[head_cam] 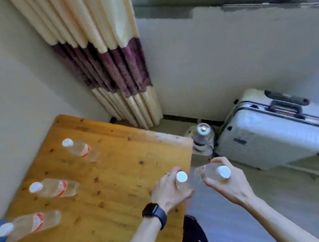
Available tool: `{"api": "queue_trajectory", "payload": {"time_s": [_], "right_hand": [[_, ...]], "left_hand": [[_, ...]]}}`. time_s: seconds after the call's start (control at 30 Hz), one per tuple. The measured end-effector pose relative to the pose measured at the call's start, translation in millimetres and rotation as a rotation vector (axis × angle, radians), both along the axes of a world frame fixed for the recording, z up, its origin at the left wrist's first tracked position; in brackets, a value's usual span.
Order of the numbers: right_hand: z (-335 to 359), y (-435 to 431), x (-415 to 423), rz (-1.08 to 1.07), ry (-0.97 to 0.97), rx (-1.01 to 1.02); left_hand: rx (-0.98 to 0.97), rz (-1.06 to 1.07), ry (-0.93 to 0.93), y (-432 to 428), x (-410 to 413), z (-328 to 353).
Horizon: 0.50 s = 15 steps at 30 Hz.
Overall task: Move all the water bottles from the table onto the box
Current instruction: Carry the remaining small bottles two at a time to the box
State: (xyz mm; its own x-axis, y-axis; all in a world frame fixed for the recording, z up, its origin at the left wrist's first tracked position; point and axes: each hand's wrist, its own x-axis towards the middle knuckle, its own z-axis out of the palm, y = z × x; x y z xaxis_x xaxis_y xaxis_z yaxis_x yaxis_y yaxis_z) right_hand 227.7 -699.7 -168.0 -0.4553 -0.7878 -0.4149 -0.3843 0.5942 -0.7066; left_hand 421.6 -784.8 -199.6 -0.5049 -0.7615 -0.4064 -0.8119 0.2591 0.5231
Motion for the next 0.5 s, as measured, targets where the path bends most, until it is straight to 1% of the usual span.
{"api": "queue_trajectory", "payload": {"time_s": [0.13,0.23,0.3,0.37,0.43,0.5], "right_hand": [[29,89,-78,-0.336,0.04,-0.067],[53,174,-128,-0.592,0.093,-0.114],[70,243,-156,-0.77,0.136,-0.144],[81,292,-176,-0.892,0.16,-0.137],[97,362,-196,-1.071,0.201,-0.121],[105,425,-214,-1.216,0.252,-0.094]], "left_hand": [[-0.063,-0.3,0.039,24,-119,18],[-0.065,-0.489,0.102,70,-209,42],[-0.079,-0.644,0.117,116,-272,60],[-0.106,-0.764,0.128,150,-322,76],[-0.132,-0.953,0.155,211,-384,97],[-0.149,-1.089,0.184,275,-437,117]]}}
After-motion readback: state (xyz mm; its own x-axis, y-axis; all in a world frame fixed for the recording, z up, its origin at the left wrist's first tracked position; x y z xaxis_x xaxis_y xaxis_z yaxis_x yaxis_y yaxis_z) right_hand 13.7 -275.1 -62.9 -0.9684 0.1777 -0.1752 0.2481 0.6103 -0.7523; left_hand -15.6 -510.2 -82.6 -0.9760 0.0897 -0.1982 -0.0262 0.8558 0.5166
